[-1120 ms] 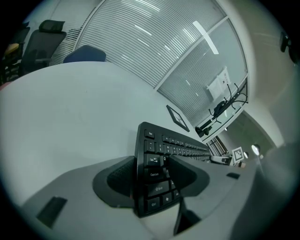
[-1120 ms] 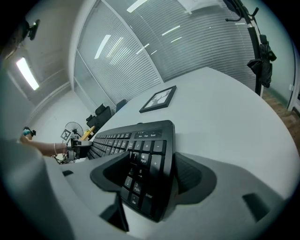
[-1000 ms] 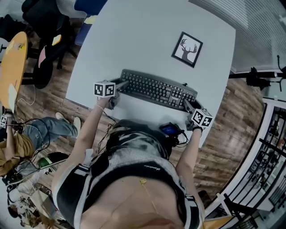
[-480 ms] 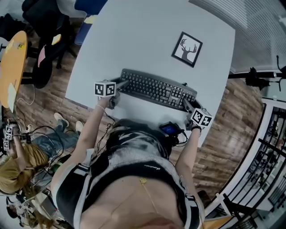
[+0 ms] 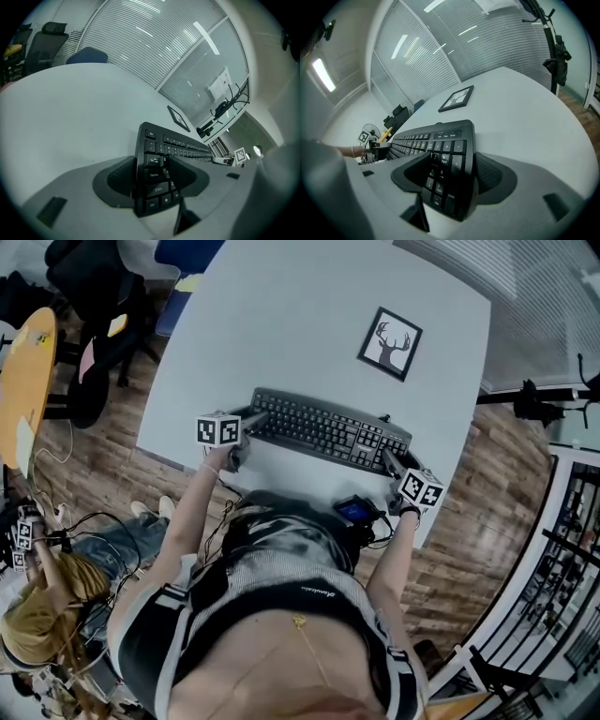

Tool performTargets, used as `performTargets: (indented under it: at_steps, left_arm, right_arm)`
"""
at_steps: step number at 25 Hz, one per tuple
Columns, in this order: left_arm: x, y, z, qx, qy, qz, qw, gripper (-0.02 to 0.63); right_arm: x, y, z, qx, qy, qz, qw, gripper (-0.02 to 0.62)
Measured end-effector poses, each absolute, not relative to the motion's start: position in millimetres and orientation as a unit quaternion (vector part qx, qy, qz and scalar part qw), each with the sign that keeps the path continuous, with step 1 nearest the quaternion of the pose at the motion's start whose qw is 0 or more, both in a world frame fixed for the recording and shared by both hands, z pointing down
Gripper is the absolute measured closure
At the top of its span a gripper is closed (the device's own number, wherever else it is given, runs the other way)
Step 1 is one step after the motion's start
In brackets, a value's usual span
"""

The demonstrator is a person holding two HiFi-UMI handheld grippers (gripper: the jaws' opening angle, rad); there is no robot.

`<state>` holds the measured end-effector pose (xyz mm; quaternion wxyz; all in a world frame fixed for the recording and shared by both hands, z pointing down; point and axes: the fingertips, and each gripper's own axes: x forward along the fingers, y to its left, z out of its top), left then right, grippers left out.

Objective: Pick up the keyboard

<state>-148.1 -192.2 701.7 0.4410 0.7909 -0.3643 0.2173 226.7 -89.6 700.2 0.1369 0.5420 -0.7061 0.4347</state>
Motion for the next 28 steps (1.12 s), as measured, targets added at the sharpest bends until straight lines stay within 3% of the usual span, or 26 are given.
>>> performTargets:
  at_steps: [28]
  left_arm:
    - [-153, -194, 675, 0.800, -0.375, 0.199, 0.425, 0.387]
  right_arm:
    - [223, -89, 679, 0.547, -0.713, 0.419, 0.128, 0.318]
